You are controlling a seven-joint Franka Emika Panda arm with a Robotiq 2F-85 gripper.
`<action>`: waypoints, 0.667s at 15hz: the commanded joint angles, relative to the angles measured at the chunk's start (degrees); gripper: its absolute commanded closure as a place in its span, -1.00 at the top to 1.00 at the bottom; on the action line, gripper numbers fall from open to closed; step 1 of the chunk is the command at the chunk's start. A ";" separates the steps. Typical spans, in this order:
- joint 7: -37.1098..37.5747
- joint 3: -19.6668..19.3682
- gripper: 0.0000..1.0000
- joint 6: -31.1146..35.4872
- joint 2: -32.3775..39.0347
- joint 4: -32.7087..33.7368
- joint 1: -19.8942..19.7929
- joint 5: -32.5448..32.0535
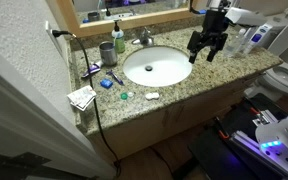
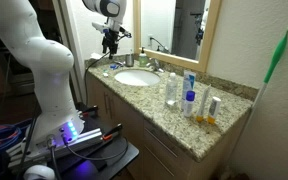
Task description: Lift the handle of the tap
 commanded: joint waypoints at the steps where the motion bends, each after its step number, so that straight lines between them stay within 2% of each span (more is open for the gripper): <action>1: -0.13 0.58 1.00 -0.25 -0.03 0.12 -0.65 0.14; 5: -0.13 0.58 1.00 -0.25 -0.03 0.12 -0.65 0.14; 6: 2.10 0.34 1.00 1.17 2.37 0.98 -2.23 -1.95; 10: 3.52 -3.09 1.00 17.26 9.00 3.77 -6.81 -2.47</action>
